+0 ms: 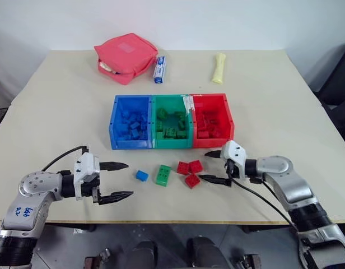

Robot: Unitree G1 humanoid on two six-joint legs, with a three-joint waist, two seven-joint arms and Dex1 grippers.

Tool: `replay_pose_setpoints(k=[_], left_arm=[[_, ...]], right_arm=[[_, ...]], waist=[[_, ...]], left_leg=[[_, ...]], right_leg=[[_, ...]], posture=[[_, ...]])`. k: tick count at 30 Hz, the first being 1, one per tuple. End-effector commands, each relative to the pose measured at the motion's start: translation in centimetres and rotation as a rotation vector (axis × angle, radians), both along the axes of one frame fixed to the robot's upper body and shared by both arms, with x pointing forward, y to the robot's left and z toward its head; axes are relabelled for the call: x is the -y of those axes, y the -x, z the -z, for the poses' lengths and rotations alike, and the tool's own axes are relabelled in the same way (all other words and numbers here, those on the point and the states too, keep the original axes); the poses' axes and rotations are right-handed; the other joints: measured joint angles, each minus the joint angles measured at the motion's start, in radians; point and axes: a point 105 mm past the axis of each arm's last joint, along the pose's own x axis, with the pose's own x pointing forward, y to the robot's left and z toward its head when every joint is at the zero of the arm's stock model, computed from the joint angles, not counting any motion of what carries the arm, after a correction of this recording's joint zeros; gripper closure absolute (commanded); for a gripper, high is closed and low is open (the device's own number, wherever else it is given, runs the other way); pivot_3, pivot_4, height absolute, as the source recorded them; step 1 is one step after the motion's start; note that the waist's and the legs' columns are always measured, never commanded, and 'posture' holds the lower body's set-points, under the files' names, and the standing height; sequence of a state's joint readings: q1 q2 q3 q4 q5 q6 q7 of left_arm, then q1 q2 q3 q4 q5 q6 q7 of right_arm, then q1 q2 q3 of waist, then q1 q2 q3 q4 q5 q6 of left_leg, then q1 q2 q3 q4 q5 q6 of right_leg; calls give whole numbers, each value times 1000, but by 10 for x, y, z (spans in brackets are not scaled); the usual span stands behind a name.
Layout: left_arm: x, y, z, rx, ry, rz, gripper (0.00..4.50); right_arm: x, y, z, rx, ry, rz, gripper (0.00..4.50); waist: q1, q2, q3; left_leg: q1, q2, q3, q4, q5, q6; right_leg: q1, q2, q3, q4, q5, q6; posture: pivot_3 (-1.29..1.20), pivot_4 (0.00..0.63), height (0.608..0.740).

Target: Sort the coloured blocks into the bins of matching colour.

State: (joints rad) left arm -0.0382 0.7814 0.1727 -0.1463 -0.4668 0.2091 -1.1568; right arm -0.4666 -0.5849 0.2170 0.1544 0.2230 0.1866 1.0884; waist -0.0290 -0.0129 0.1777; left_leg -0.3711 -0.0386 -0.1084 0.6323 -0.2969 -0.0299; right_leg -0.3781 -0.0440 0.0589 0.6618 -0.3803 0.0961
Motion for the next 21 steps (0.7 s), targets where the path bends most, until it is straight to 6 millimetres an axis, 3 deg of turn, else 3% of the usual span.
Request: replay_pose_setpoints(k=[1, 2, 5, 12, 14, 17, 21], left_arm=[[-2, 1, -11, 44, 46, -36, 0], [-2, 1, -11, 41, 53, -43, 0], [-3, 3, -11, 34, 52, -45, 0], [-2, 3, -12, 43, 52, -35, 0], [2, 2, -15, 50, 72, -24, 0], [17, -8, -29, 71, 147, -9, 0], [31, -21, -48, 96, 215, -25, 0]], right_arm=[[-12, 2, -2, 16, -7, -94, 17], [-15, 1, -2, 12, -8, -101, 17], [-19, 2, -1, -3, -14, -129, 560], [-1, 4, -5, -5, -10, -96, 2850], [10, 4, -10, 4, -11, -60, 3015], [29, 14, -48, 12, -107, 0, 3016], [34, 7, -110, 75, -258, 111, 3016]], waist=[[1, 0, 0], [1, 0, 0], [2, 0, 0], [2, 0, 0], [2, 0, 0], [15, 1, 1], [10, 2, 1]], left_leg=[[0, 0, 0, 0, 0, 0], [0, 0, 0, 0, 0, 0], [0, 0, 0, 1, 0, 0], [0, 0, 0, 1, 0, 0], [0, 0, 0, 1, 0, 0], [-1, 0, -1, 2, 0, 0], [-2, 0, 0, 4, -1, 0]], right_leg=[[0, 0, 0, 0, 0, 0], [0, 0, 0, 0, 0, 0], [0, 0, 0, 0, 0, 0], [0, 0, 0, 0, 0, 0], [0, 0, 0, 0, 0, 0], [0, 0, -1, 0, 0, 0], [0, 0, 0, 1, 0, 0]], posture=[[0, 150, 740], [0, 150, 740], [0, 150, 740], [0, 150, 740], [0, 150, 740], [0, 150, 740], [0, 150, 740]])
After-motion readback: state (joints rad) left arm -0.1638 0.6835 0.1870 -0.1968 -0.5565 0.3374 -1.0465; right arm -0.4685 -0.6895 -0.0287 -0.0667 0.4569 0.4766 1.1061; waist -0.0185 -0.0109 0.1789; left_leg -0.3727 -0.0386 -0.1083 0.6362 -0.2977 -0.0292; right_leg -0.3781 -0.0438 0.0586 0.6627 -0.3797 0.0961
